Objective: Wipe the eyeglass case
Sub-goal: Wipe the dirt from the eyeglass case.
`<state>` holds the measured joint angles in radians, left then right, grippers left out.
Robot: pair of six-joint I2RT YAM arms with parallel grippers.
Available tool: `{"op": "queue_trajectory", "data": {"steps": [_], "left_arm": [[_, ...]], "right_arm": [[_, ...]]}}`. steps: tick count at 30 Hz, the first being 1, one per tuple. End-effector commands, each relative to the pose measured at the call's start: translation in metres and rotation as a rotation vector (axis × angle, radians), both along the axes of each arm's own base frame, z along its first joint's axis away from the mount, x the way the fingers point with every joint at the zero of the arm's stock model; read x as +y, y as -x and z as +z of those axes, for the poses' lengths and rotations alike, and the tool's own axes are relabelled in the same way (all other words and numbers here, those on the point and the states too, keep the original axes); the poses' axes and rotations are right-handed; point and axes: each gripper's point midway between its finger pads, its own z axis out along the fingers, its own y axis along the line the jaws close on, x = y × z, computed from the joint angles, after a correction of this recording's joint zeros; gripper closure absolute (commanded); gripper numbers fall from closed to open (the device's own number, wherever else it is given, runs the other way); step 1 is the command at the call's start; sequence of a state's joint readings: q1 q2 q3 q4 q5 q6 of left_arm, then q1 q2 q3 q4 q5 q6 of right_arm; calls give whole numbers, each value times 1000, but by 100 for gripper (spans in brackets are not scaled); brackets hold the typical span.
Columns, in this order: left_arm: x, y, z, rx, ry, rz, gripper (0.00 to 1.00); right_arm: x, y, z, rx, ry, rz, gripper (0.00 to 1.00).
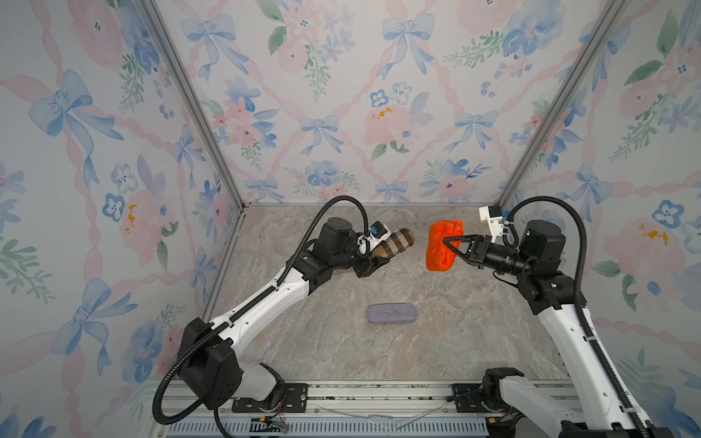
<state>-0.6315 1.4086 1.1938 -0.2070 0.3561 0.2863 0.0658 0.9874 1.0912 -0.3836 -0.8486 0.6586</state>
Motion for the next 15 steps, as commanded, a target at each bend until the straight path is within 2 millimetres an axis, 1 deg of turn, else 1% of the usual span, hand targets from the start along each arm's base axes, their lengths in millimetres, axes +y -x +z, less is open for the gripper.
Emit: {"op": "queue_trajectory", "data": {"steps": [1,4,5,6,9,11,14,15], "left_arm": [[-7,1,-9,-46,-76,-79,66],[-27,-5,-24,-68,-116,-121,66],[-36,-6,-32,-72,-131,-147,65],[-44,-8,-36,-78,-138,-162,65],[-70,-17,-61,-81,-188,-216,65],[-85,-26,-79,-91,-226,-250,64],[-105,-42,-104,-105,-274,-273,64],[-112,-46,-110,-114,-287,-278,64]], "right_arm": [[-30,0,-53,84,271,-112,100],[-45,-7,-62,76,361,-181,100],[-47,-8,-64,74,370,-192,100],[-47,-9,-66,73,374,-192,100],[-52,-8,-77,91,416,-194,100],[-55,-6,-83,100,443,-195,100],[-58,-2,-87,98,457,-208,100],[-59,-2,-88,98,457,-213,100]]}}
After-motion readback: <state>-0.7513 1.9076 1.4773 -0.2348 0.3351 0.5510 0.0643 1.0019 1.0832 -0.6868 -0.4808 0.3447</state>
